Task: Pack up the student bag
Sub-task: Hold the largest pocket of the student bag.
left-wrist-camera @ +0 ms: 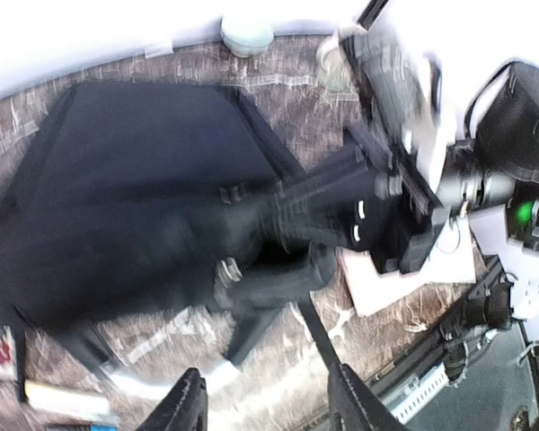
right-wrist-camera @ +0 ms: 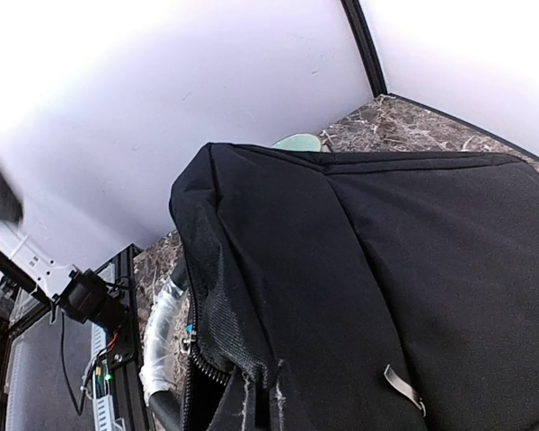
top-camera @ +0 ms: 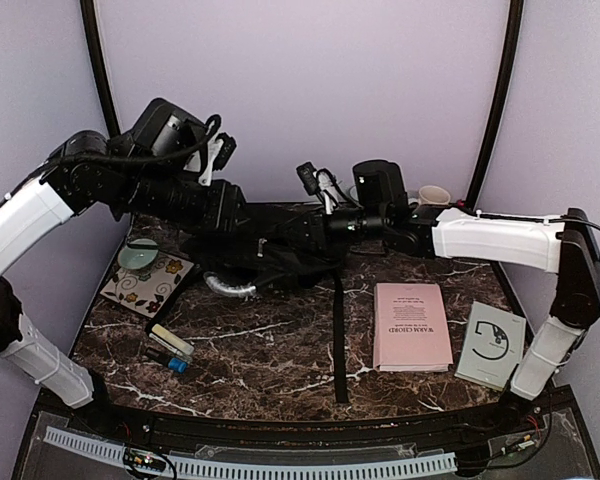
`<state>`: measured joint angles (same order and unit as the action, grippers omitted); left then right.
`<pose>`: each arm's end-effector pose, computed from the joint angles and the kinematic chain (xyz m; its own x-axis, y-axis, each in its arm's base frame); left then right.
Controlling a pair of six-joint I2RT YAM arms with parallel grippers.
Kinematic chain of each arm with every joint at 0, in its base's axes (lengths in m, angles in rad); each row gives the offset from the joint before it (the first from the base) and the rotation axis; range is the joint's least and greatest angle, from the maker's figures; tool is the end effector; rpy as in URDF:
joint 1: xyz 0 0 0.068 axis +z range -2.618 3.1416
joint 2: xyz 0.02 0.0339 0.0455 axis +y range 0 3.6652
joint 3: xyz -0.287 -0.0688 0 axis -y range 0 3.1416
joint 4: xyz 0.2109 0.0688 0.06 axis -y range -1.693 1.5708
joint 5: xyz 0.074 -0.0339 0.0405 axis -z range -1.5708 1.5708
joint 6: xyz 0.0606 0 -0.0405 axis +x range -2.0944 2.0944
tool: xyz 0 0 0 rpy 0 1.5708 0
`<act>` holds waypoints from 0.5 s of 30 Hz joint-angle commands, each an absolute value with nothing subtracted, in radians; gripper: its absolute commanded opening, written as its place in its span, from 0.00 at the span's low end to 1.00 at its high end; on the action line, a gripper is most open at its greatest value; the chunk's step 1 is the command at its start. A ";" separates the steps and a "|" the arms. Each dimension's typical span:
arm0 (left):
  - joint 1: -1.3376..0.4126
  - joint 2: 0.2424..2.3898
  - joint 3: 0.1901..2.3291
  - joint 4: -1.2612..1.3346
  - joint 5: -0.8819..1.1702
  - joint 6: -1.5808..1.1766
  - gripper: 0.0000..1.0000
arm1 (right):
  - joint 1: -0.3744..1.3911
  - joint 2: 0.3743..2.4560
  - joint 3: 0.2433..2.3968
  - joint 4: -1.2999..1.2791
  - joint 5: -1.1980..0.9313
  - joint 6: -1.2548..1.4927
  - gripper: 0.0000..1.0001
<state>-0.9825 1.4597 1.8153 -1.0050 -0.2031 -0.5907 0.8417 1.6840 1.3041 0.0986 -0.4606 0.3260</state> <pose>0.1607 -0.2188 0.4478 -0.6829 0.0407 -0.7294 0.4158 0.8426 -0.3423 0.2422 0.3116 0.3406 -0.4803 -0.1070 -0.8706 -0.8431 0.3300 0.4246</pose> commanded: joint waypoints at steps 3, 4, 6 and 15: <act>-1.017 1.370 1.556 -0.901 -0.218 -0.812 0.48 | 0.891 1.715 1.395 0.113 -0.436 0.364 0.00; -1.017 1.359 1.523 -0.872 -0.221 -0.821 0.48 | 0.895 1.713 1.396 0.114 -0.441 0.364 0.00; -1.017 1.344 1.476 -0.828 -0.235 -0.828 0.50 | 0.898 1.706 1.392 0.112 -0.445 0.364 0.00; -1.016 1.377 1.401 -0.733 -0.273 -0.786 0.51 | 0.902 1.660 1.356 0.094 -0.443 0.345 0.00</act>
<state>-1.0157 1.3842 1.4311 -0.8070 -0.2474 -0.7963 0.8948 1.7222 1.3514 0.0441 -0.4389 0.3454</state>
